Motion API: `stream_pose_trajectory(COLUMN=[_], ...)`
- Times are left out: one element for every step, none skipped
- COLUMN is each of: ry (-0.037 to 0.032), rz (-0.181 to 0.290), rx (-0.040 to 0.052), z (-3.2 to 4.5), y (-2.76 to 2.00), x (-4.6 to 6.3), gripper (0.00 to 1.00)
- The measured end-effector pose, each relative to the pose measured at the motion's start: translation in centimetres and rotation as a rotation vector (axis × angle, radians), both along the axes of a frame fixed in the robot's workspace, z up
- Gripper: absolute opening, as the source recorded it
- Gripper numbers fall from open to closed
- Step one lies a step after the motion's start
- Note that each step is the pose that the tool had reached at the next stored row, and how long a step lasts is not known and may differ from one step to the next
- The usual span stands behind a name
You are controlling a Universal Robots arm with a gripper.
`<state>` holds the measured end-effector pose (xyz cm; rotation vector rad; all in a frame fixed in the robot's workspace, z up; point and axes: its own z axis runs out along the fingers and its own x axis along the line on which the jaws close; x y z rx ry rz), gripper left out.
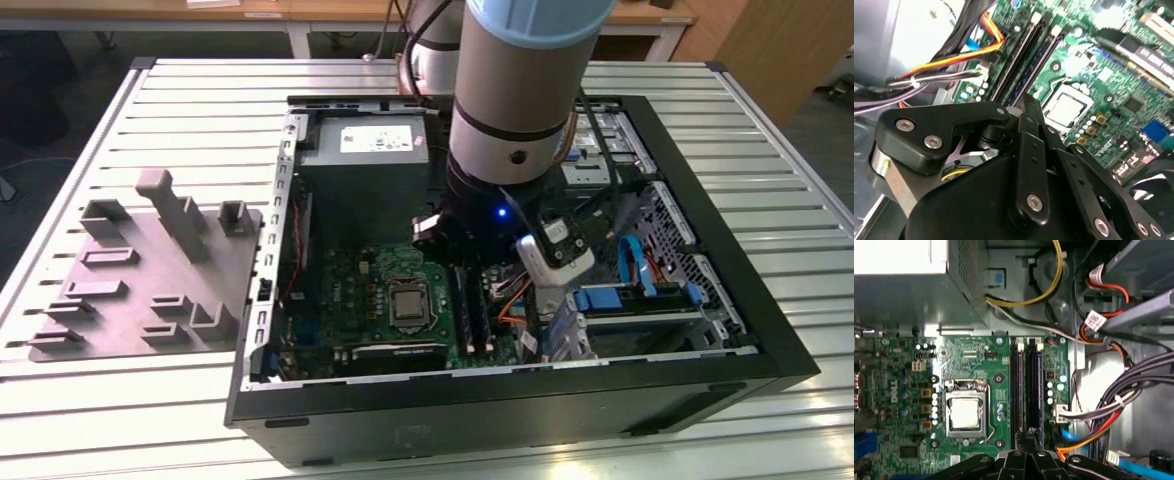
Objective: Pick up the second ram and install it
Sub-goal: 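Press down the second ram until it locks into place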
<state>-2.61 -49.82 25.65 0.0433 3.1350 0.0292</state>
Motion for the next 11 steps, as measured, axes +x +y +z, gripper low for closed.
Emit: stream_pose_trajectory(ry=[0.0000, 0.0000, 0.0000, 0.0000, 0.0001, 0.0000, 0.0000, 0.0000, 0.0000, 0.0000, 0.0000], rz=[0.000, 0.000, 0.000, 0.000, 0.000, 0.000, 0.000, 0.000, 0.000, 0.000, 0.000], rx=[0.0001, -0.0001, 0.0000, -0.0001, -0.0001, 0.0001, 0.0000, 0.0000, 0.0000, 0.0000, 0.0000], z=[-0.01, -0.01, -0.03, -0.03, -0.04, -0.05, -0.05, -0.05, -0.05, -0.05, -0.05], y=[0.09, 0.21, 0.38, 0.55, 0.70, 0.76, 0.76, 0.77, 0.78, 0.78, 0.78], x=[0.00, 0.00, 0.00, 0.00, 0.00, 0.01, 0.01, 0.00, 0.00, 0.00, 0.00], gripper=[0.10, 0.10, 0.10, 0.10, 0.10, 0.10, 0.10, 0.10, 0.10, 0.10, 0.10])
